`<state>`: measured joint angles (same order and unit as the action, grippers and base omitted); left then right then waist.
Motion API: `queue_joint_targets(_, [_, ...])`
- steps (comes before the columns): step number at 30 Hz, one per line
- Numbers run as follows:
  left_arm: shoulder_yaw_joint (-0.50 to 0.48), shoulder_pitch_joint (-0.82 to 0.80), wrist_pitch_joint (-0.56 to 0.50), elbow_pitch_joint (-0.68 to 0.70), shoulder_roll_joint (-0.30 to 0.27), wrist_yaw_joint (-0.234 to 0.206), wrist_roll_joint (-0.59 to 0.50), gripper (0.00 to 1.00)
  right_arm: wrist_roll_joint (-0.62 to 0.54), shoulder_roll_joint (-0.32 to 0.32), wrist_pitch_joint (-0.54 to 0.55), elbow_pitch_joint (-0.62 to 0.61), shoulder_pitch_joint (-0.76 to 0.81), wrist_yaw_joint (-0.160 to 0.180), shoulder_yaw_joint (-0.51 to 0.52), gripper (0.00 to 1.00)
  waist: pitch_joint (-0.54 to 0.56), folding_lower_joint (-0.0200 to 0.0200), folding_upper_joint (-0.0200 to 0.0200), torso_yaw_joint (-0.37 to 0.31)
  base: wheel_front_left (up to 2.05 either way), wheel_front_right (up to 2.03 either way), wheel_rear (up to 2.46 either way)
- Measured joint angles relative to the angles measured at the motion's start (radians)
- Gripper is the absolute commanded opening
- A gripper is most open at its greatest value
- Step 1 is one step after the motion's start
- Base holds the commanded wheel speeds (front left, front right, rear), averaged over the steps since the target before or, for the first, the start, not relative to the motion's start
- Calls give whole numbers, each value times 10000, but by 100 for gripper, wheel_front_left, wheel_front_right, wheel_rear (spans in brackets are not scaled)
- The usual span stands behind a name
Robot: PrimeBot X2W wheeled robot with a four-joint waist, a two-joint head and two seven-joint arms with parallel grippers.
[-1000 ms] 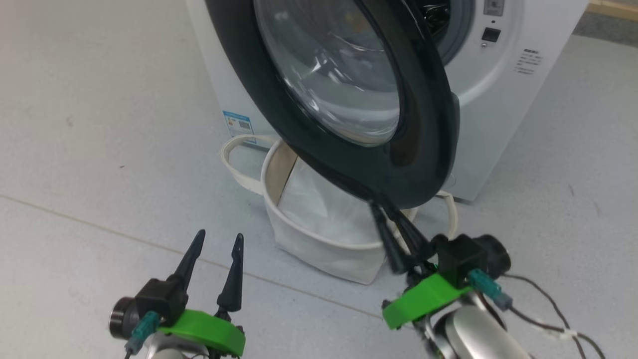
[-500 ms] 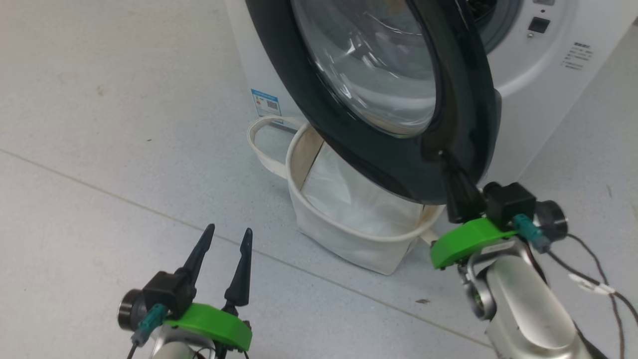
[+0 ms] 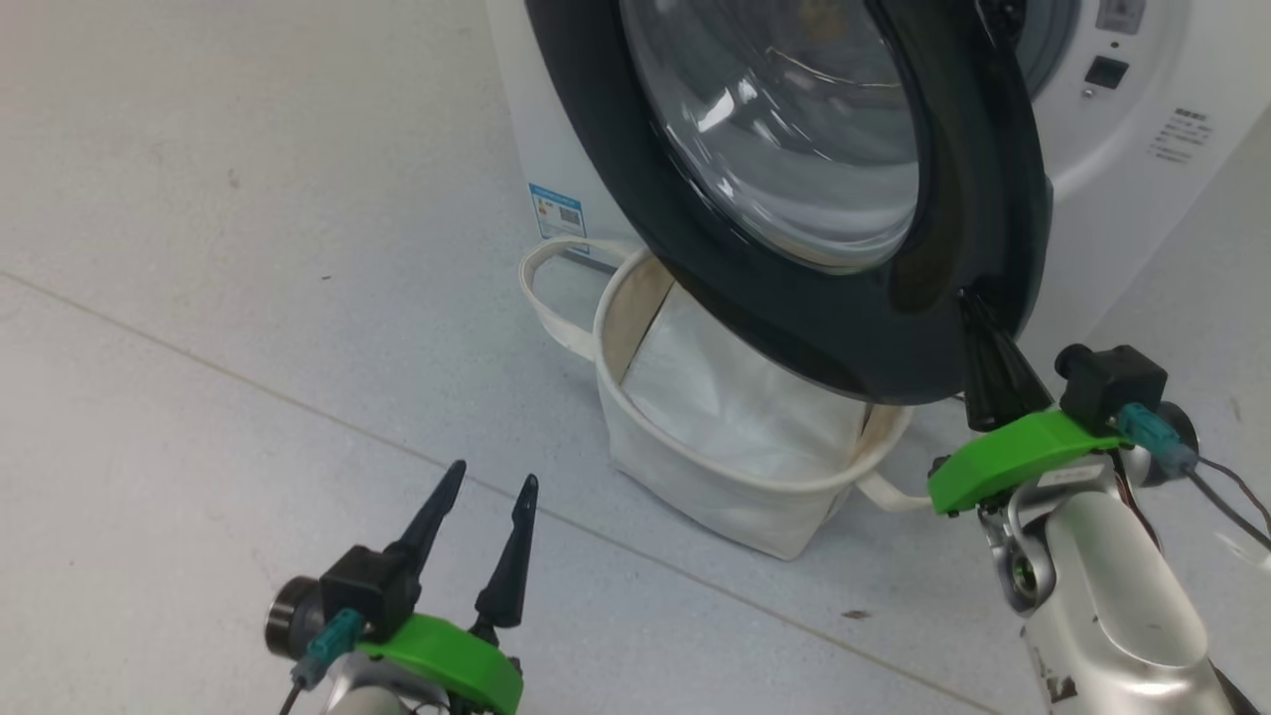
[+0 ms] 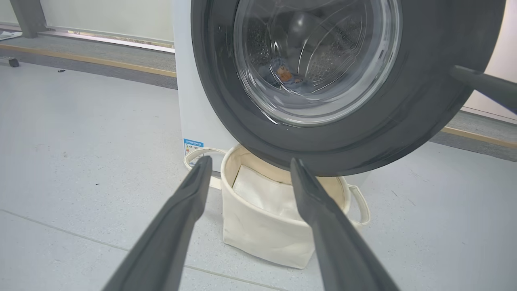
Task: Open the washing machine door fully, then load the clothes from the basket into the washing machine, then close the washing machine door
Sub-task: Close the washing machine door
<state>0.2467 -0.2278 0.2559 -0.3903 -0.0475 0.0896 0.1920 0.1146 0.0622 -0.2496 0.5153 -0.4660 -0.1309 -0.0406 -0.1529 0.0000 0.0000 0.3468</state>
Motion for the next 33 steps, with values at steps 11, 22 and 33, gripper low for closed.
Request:
queue_joint_targets(11, [282, -199, 2, 201, 17, -29, 234, 100, -717, 161, 2, 853, -1441, -4, 1371, 0, -816, 0, 0, 312, 0, 0, 0])
queue_joint_targets(22, [771, -676, 2, 395, 58, -359, 702, 100, -1072, 681, 2, 1388, -2606, -4, 2600, 0, -1627, 0, 0, 808, 0, 0, 0])
queue_joint_targets(33, [1198, -985, 2, 550, 98, -614, 1062, 100, -1411, 1377, 0, 1893, -4046, -4, 4449, 0, -2466, 0, 0, 1210, 0, 0, 0])
